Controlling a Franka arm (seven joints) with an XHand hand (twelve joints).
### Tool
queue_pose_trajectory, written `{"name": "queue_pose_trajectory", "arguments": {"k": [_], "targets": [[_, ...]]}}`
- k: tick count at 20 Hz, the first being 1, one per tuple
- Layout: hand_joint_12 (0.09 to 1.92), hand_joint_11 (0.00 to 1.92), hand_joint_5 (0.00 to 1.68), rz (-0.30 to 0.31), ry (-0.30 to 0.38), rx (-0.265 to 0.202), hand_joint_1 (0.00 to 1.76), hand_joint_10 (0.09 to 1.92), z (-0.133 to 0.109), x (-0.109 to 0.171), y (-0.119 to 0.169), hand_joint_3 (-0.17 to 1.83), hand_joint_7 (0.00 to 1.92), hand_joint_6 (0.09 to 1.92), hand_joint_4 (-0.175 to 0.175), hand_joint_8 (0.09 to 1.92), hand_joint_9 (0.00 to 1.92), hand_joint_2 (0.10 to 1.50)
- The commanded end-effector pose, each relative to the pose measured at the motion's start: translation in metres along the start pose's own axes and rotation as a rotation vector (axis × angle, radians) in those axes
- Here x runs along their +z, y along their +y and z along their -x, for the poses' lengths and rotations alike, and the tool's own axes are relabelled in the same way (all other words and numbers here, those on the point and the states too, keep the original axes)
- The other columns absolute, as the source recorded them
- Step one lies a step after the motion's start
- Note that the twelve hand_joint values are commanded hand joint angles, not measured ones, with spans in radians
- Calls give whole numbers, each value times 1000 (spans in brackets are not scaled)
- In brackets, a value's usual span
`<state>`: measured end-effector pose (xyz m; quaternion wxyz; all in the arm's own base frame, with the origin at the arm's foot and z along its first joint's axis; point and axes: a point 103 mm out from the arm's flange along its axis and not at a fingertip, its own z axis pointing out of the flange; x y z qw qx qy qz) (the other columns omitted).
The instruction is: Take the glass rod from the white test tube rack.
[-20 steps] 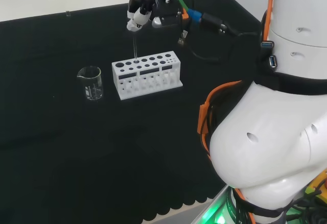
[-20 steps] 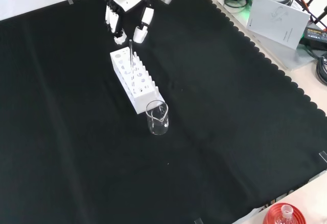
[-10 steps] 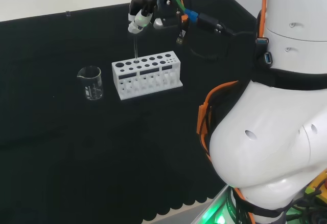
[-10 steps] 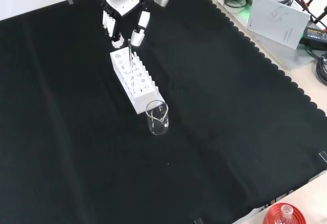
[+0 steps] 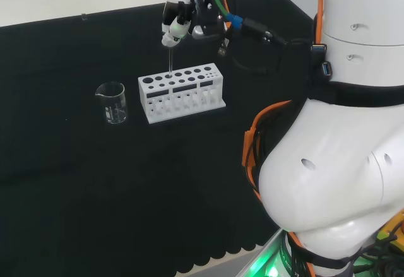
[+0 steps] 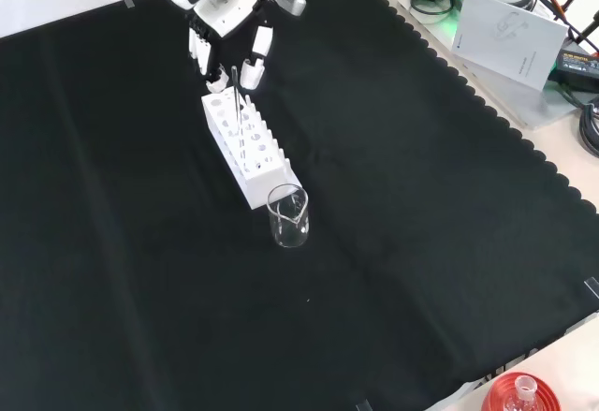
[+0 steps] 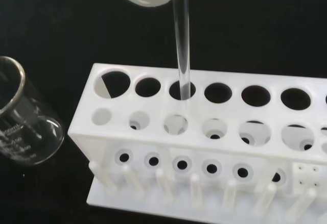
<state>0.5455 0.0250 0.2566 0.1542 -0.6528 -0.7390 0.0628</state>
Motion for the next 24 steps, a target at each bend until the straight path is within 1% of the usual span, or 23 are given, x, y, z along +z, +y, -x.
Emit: {"name": "queue_pose_trajectory", "arguments": {"k": [1,6,10,14,16,17,18,19,21,22,24], "targets": [[1169,911,796,-16,-6,-3,1041,624,-2,3,-1,-175,973,791,-174,685,1023,958],[1130,977,851,-9,-17,-4,1042,585,-2,-2,0,-175,1034,765,-175,647,1082,959],[1078,1086,965,10,-26,-4,1058,524,-1,-7,-1,-175,1122,706,-175,595,1175,968],[998,1213,1069,8,-26,-2,1084,438,2,-7,-3,-175,1212,637,-175,538,1281,978],[975,1265,1182,7,-19,2,1119,411,4,-6,-4,-149,1250,602,-46,524,1323,1032],[967,1283,1215,5,-16,3,1128,403,5,-6,-4,-147,1262,586,-8,520,1336,1046],[955,1299,1237,5,-15,4,1135,394,6,-5,-4,-155,1271,571,8,515,1348,1057],[947,1311,1249,6,-14,4,1139,387,6,-4,-4,-162,1278,561,15,511,1357,1064],[915,1349,1268,17,-11,2,1147,363,6,-4,-5,-172,1301,535,7,499,1390,1068],[889,1378,1284,29,-9,0,1155,340,6,-5,-4,-174,1330,509,-15,482,1420,1065],[812,1462,1305,54,-15,-5,1187,277,6,-5,-4,-175,1403,467,-111,422,1496,1062]]}}
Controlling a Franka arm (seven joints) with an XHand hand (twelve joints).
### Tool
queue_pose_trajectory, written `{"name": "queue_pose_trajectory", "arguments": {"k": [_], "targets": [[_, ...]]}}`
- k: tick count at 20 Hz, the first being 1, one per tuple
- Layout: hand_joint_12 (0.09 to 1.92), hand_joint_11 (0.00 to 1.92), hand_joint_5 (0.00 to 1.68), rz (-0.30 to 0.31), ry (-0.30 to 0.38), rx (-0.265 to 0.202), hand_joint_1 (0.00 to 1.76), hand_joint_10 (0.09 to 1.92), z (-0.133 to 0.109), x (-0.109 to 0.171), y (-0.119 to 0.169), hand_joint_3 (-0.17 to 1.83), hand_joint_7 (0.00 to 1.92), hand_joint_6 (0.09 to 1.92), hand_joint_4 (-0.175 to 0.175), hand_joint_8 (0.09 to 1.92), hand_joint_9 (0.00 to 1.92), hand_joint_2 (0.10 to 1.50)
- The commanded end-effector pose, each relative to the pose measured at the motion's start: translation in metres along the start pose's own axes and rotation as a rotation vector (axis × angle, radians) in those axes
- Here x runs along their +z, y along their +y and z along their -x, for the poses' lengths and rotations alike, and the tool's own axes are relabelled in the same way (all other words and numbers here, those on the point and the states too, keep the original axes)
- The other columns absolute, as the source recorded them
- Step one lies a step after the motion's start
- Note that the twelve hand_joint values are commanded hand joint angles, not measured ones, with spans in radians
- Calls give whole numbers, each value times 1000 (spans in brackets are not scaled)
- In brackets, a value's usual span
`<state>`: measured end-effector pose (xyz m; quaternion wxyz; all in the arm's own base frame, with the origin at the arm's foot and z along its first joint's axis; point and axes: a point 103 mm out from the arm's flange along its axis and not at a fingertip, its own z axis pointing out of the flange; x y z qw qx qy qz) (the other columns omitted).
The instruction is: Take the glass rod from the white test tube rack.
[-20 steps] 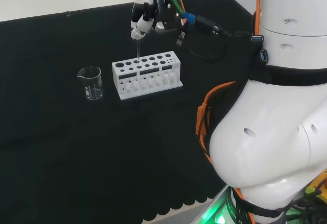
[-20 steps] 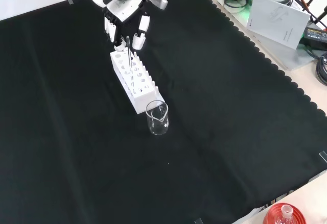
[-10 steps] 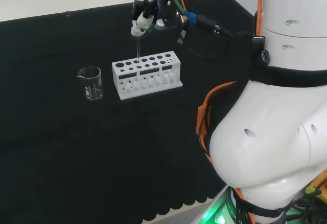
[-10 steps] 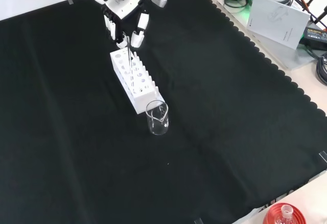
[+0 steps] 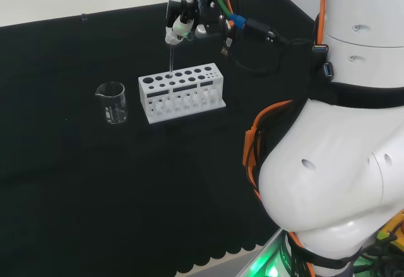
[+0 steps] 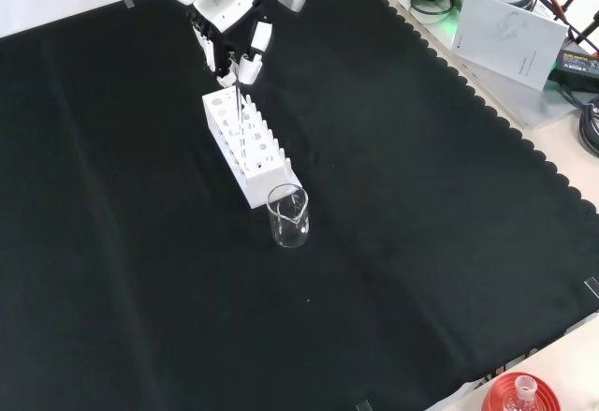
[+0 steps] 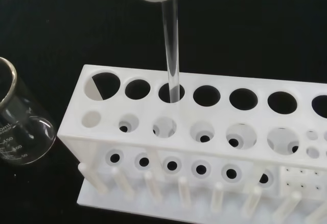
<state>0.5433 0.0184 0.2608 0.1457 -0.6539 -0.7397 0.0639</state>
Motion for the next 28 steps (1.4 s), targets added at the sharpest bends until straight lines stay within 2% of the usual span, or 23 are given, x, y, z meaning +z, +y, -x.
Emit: {"name": "queue_pose_trajectory", "arguments": {"k": [1,2,4,7,10,12,17,20,23,28], "targets": [[771,1484,1297,55,-4,-6,1230,246,0,-2,0,-175,1441,453,-101,350,1525,1056],[734,1494,1297,69,-1,-3,1264,220,-1,-4,0,-175,1478,429,-88,273,1550,1049],[668,1511,1303,98,-11,-7,1296,194,-3,-6,1,-175,1524,393,-84,182,1593,1041],[549,1567,1321,144,-37,-21,1315,198,-9,-11,4,-175,1557,329,-127,144,1653,1035],[449,1623,1311,187,-55,-38,1315,220,-18,-19,6,-175,1402,420,-169,366,1685,1051],[434,1630,1290,194,-64,-42,1313,229,-21,-24,7,-175,1352,476,-174,450,1688,1059],[429,1628,1280,189,-97,-32,1313,234,-24,-34,2,-175,1334,501,-175,483,1689,1062],[430,1630,1305,189,-107,-27,1324,257,-25,-40,-2,-175,1485,360,-174,302,1683,1040],[422,1636,1344,197,-119,-28,1328,278,-25,-47,-9,-175,1556,266,-175,178,1680,1029],[420,1640,1364,186,-129,-19,1330,287,-29,-57,-24,-175,1579,224,-175,135,1682,1025]]}}
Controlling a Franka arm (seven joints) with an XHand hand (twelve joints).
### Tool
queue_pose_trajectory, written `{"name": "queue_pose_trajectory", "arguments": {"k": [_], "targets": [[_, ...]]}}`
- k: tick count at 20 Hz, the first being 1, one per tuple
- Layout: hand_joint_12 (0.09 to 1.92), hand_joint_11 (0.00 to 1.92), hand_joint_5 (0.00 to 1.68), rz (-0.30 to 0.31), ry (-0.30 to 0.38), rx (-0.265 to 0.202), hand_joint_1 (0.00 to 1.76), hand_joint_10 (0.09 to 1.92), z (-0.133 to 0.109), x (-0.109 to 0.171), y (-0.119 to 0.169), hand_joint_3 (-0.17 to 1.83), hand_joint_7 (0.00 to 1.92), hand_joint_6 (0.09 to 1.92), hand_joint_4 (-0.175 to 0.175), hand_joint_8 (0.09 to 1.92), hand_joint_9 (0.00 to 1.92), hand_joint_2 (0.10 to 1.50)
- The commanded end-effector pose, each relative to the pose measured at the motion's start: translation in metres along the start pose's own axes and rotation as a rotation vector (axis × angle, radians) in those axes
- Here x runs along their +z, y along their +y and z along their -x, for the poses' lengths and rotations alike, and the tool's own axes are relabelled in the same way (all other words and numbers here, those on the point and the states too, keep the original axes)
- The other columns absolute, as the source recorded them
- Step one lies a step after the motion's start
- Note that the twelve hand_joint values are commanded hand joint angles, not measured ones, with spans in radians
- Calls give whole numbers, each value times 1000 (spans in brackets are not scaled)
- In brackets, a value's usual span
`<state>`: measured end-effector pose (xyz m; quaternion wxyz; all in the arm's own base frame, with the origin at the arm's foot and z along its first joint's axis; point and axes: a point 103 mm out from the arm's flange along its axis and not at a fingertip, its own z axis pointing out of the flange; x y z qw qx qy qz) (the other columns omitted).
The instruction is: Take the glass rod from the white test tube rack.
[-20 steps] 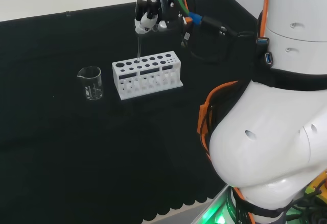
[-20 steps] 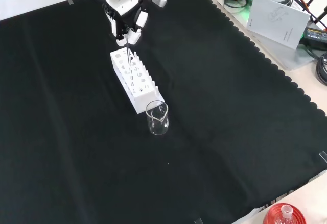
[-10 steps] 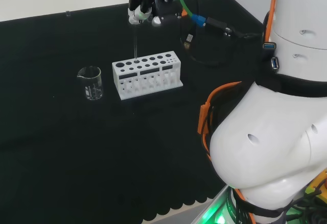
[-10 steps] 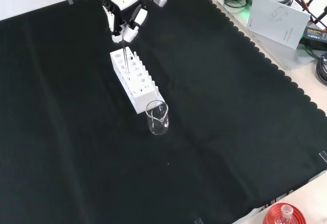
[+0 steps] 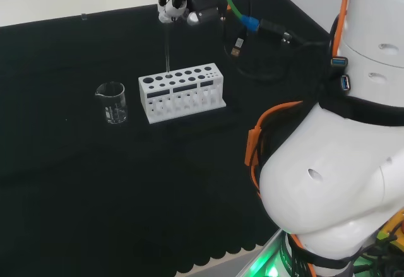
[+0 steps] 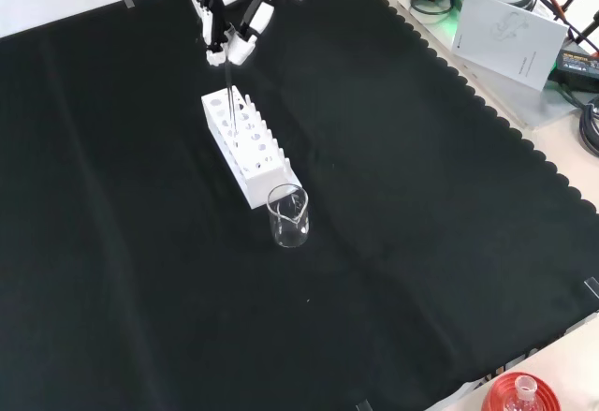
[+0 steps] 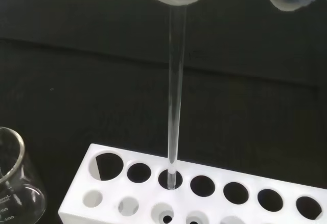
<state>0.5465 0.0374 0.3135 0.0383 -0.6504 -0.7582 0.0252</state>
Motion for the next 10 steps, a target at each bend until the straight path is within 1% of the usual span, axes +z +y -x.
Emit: {"name": "queue_pose_trajectory", "arguments": {"k": [1,3,10], "targets": [[420,1640,1365,-11,-19,7,1330,287,-4,-13,-15,-175,1580,223,-175,134,1682,1025],[419,1642,1376,-16,-23,8,1331,288,-6,-16,-19,-175,1583,201,-175,127,1683,1024],[416,1647,1396,1,-32,10,1332,289,-10,-35,-35,-175,1592,154,-175,111,1686,1022]]}}
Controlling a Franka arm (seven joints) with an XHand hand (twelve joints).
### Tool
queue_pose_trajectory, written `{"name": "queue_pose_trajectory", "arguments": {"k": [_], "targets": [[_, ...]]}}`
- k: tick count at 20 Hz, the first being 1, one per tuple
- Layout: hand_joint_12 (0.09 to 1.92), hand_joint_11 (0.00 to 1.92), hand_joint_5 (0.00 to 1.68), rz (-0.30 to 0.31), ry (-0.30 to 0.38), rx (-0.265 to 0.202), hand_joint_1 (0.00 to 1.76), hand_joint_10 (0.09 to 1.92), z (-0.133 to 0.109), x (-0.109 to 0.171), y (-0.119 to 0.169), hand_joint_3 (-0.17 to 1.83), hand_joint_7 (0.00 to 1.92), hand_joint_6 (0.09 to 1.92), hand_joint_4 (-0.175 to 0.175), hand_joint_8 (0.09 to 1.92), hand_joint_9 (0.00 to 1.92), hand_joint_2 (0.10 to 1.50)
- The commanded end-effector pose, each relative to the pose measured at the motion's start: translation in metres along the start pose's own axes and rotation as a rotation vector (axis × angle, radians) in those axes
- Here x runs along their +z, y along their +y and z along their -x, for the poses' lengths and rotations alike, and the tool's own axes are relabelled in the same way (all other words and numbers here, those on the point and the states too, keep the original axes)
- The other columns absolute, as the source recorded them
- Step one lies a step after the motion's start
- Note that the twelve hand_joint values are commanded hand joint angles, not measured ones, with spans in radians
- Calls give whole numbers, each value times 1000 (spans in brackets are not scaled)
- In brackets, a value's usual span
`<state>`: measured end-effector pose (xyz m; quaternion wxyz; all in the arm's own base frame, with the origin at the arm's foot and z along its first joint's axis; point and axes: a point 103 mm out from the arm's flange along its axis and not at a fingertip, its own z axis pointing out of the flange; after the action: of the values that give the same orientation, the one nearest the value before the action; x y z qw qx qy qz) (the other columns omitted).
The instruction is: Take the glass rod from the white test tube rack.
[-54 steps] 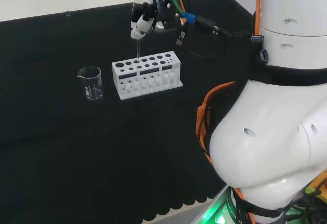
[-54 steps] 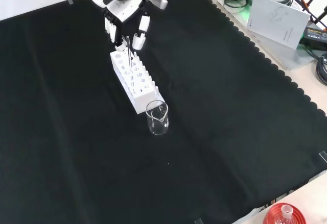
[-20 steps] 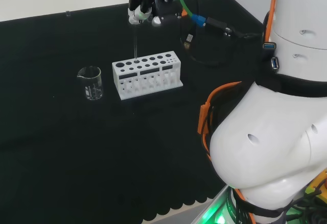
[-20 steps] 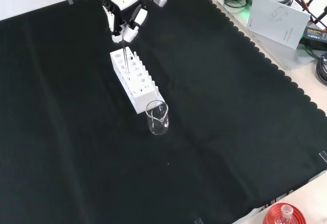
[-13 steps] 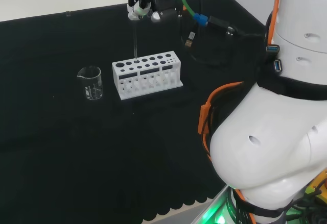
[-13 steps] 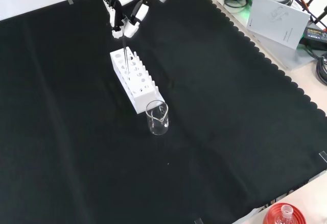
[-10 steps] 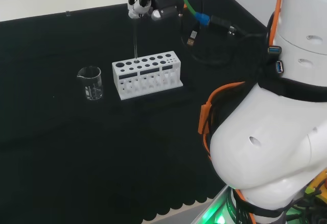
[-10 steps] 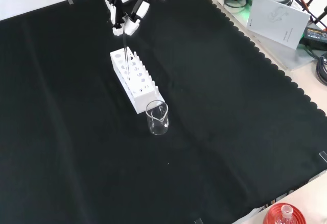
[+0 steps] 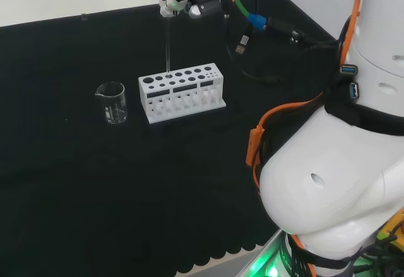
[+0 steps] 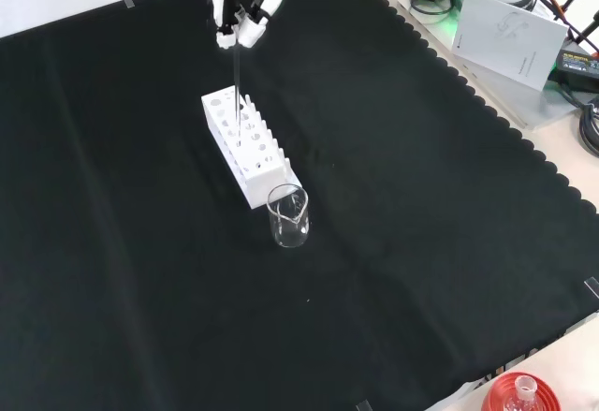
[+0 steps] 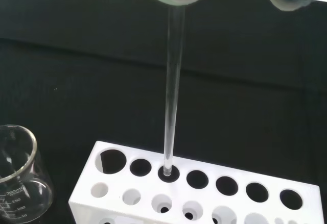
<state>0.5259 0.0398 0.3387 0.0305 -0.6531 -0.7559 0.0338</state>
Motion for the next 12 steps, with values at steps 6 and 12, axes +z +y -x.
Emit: {"name": "queue_pose_trajectory", "arguments": {"k": [6,12], "targets": [[415,1648,1402,36,-22,1,1331,290,-9,-35,-22,-175,1595,143,-175,105,1690,1021],[414,1648,1407,54,-34,-17,1332,290,-23,-48,-24,-175,1598,136,-175,100,1692,1021]]}}
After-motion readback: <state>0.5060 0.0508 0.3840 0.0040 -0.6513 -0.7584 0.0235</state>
